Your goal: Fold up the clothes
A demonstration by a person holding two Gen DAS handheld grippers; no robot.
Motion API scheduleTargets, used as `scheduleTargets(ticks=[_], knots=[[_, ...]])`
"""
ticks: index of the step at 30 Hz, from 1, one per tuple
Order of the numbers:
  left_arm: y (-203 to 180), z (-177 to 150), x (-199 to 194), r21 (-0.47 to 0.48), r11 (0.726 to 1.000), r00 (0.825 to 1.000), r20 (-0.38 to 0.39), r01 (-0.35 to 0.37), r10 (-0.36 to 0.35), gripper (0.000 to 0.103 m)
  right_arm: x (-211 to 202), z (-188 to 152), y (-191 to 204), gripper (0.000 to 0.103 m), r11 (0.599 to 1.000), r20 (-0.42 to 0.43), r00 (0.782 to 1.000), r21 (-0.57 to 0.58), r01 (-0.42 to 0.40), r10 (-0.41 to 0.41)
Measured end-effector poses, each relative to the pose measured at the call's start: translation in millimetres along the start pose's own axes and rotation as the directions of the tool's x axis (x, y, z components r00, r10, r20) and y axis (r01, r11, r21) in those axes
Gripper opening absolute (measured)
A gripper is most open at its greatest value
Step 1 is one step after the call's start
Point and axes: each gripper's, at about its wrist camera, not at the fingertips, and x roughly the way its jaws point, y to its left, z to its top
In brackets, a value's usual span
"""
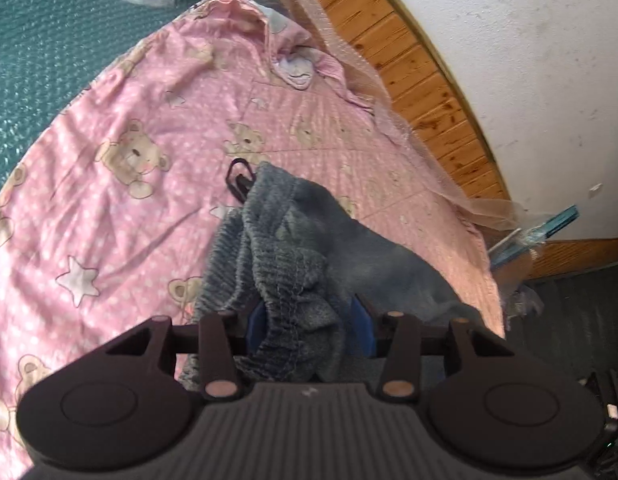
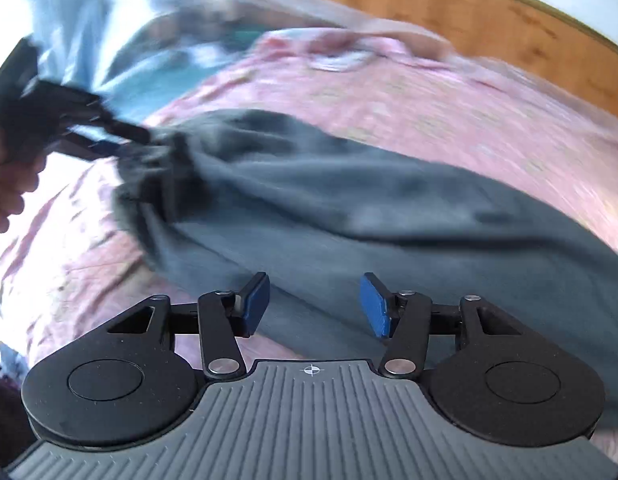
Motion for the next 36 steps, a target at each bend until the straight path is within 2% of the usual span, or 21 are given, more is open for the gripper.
scheduleTargets(ticks=[2,5,6,7,8,10,12,13,16,18,20,23,26,29,32,35,36], knots=[[6,2,0,-0.021,0.997,0.997,0.001,0.072,-0.072,0.044,31,25,60,0.059,0.983,-0.024,0.999,-0.182,-0.040,0.036],[14,6,0,-0.057,0.985,0.987,0.007,0.160,-0.160,0.044,70,45,104,0.057,0.932,-0.083,0.996,-0.359,-0.044,0.015],[14,8,0,-0.052,0.982,0.983,0.006,0.183,-0.183,0.044,83,52,117,0.051,0.911,-0.102,0.995,-0.410,-0.047,0.005],[13,10,0,-0.038,0.977,0.978,-0.004,0.209,-0.209,0.044,92,53,119,0.035,0.903,-0.122,0.993,-0.427,-0.046,-0.007],[11,12,-1,-0.020,0.975,0.976,-0.007,0.220,-0.220,0.044,99,55,119,0.001,0.899,-0.135,0.991,-0.435,-0.043,-0.018],[8,15,-5,0.000,0.972,0.972,-0.002,0.237,-0.237,0.046,86,67,107,0.000,0.940,-0.086,0.996,-0.340,-0.007,-0.024],[12,19,-11,-0.020,0.966,0.966,0.027,0.259,-0.258,0.065,63,79,93,0.000,0.977,-0.032,0.999,-0.212,0.009,-0.016],[16,21,-14,-0.042,0.961,0.961,0.049,0.274,-0.272,0.069,51,84,86,0.000,0.989,-0.005,1.000,-0.150,0.017,-0.018],[36,24,-18,-0.149,0.939,0.949,0.109,0.309,-0.295,0.079,27,98,68,0.000,0.998,0.051,0.997,-0.027,0.057,-0.055],[53,23,-13,-0.243,0.916,0.947,0.124,0.319,-0.297,0.080,22,107,55,0.000,0.996,0.068,0.994,0.032,0.084,-0.086],[63,24,-2,-0.306,0.897,0.947,0.099,0.320,-0.304,0.080,18,110,44,0.000,0.993,0.062,0.994,0.081,0.089,-0.094],[58,30,21,-0.313,0.902,0.949,-0.005,0.297,-0.314,0.081,14,106,35,0.000,0.988,0.045,0.996,0.139,0.073,-0.080],[50,35,42,-0.324,0.891,0.936,-0.046,0.317,-0.350,0.083,15,97,30,0.000,0.973,0.034,0.998,0.223,0.050,-0.059],[48,45,58,-0.341,0.873,0.922,-0.043,0.348,-0.384,0.082,9,92,35,0.000,0.971,0.055,0.997,0.236,0.034,-0.048],[49,49,67,-0.345,0.870,0.919,-0.047,0.352,-0.390,0.069,-1,88,45,0.000,0.981,0.063,0.998,0.196,0.011,-0.024],[52,43,71,-0.345,0.876,0.920,-0.079,0.337,-0.385,0.072,15,65,60,0.000,0.994,-0.070,0.998,0.108,0.013,-0.005],[57,40,71,-0.369,0.866,0.918,-0.078,0.336,-0.389,0.074,21,57,65,0.000,0.997,-0.113,0.994,0.079,0.010,-0.001]])
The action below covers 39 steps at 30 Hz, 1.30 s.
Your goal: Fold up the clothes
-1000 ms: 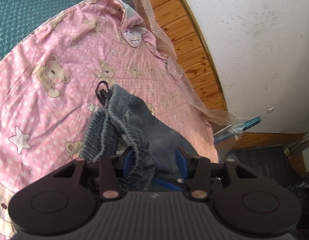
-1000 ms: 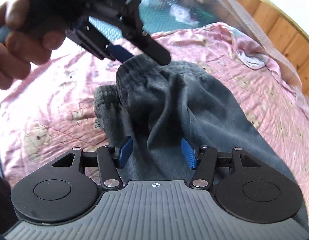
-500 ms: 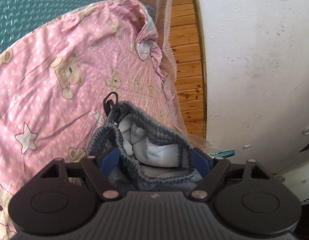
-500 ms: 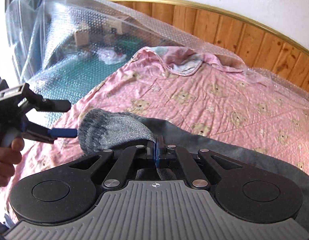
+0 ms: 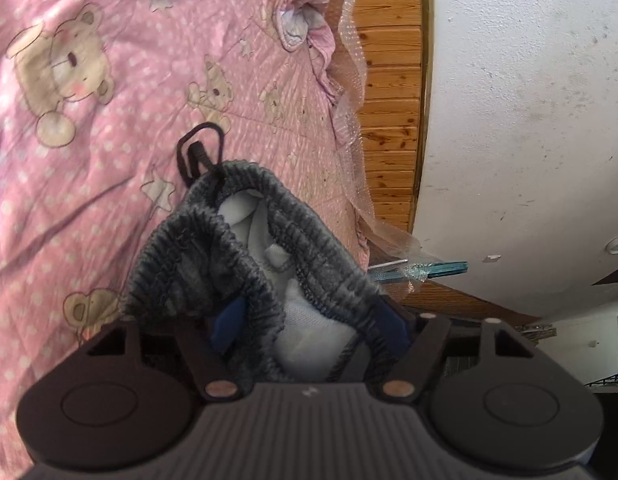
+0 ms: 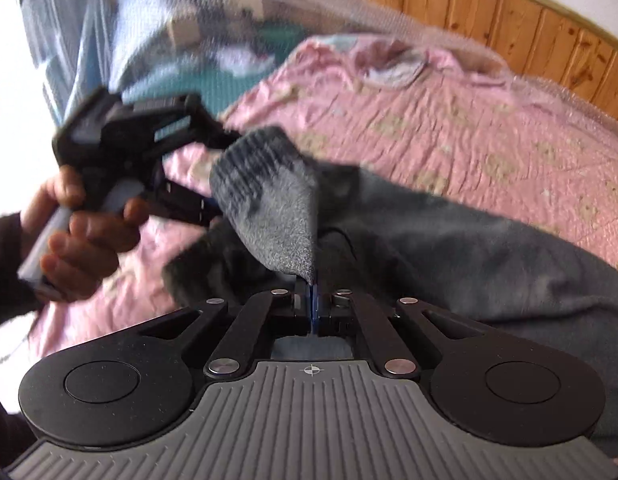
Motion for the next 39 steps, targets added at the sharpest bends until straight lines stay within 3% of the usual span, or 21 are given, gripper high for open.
scheduleTargets(ticks=[3,6,9,11,13,15,16,17,18,20,22,23,25,27,28,29,31,32,34,36,39], knots=[[11,2,-9,-0.041,0.999,1.000,0.029,0.012,-0.011,0.079,24,-25,11,0.000,0.997,-0.104,0.995,-0.076,-0.016,0.008],[11,5,-11,-0.018,1.000,1.000,0.030,-0.005,0.005,0.081,38,-37,15,0.000,0.989,-0.231,0.972,-0.122,-0.080,0.050],[2,1,-7,0.033,0.999,1.000,0.014,-0.016,0.016,0.081,24,-24,7,0.007,0.984,-0.215,0.975,-0.157,-0.080,0.045],[-5,-3,-4,0.069,0.997,0.999,0.019,-0.041,0.040,0.081,-1,6,-9,0.019,0.994,-0.145,0.987,-0.084,-0.076,0.063],[-14,-8,-1,0.111,0.992,0.998,0.030,-0.065,0.062,0.081,-23,40,-24,0.022,0.997,-0.067,0.995,-0.030,-0.075,0.073],[-22,-15,2,0.163,0.982,0.995,0.037,-0.098,0.093,0.079,-33,85,-23,0.025,0.997,0.007,0.999,-0.057,-0.048,0.049],[-26,-20,3,0.194,0.974,0.993,0.037,-0.117,0.112,0.077,-28,110,-17,0.036,0.995,0.021,0.999,-0.091,-0.037,0.039],[-30,-25,6,0.227,0.966,0.992,0.029,-0.126,0.122,0.076,-15,132,-9,0.047,0.991,0.008,1.000,-0.127,-0.028,0.029],[-34,-30,8,0.259,0.957,0.991,0.021,-0.133,0.132,0.075,-1,153,-1,0.050,0.986,-0.009,1.000,-0.164,-0.023,0.022],[-40,-40,12,0.319,0.935,0.987,0.008,-0.155,0.160,0.074,47,181,21,0.049,0.963,-0.124,0.992,-0.261,-0.063,0.031],[-42,-47,14,0.351,0.923,0.986,0.007,-0.159,0.168,0.074,103,195,42,0.047,0.929,-0.287,0.957,-0.344,-0.138,0.036],[-42,-49,14,0.355,0.921,0.985,0.006,-0.161,0.170,0.074,126,193,50,0.039,0.908,-0.375,0.927,-0.381,-0.176,0.023],[-38,-52,13,0.345,0.926,0.986,0.001,-0.156,0.165,0.074,169,176,64,0.035,0.843,-0.508,0.855,-0.500,-0.198,-0.101],[-34,-55,12,0.334,0.931,0.987,-0.005,-0.150,0.161,0.074,189,167,65,0.021,0.784,-0.536,0.821,-0.588,-0.196,-0.197],[-34,-57,12,0.334,0.931,0.988,-0.008,-0.145,0.157,0.074,189,172,63,0.001,0.774,-0.515,0.829,-0.608,-0.175,-0.217],[-34,-58,12,0.336,0.931,0.988,-0.012,-0.140,0.154,0.074,180,186,60,0.001,0.787,-0.462,0.863,-0.602,-0.136,-0.205],[-32,-57,14,0.335,0.931,0.987,-0.017,-0.142,0.157,0.074,148,221,56,0.000,0.864,-0.339,0.938,-0.491,-0.113,-0.070],[-29,-55,17,0.322,0.935,0.987,-0.016,-0.148,0.161,0.074,135,235,54,0.000,0.894,-0.277,0.961,-0.433,-0.116,-0.010],[-24,-51,22,0.298,0.943,0.987,-0.016,-0.150,0.162,0.074,147,243,58,0.000,0.893,-0.239,0.970,-0.445,-0.060,-0.054],[-23,-46,20,0.284,0.950,0.990,-0.016,-0.129,0.139,0.074,169,237,54,0.000,0.887,-0.246,0.964,-0.461,-0.021,-0.105],[-16,-33,4,0.203,0.978,0.998,0.013,-0.055,0.054,0.077,154,234,33,0.008,0.935,-0.213,0.976,-0.354,-0.032,-0.047]])
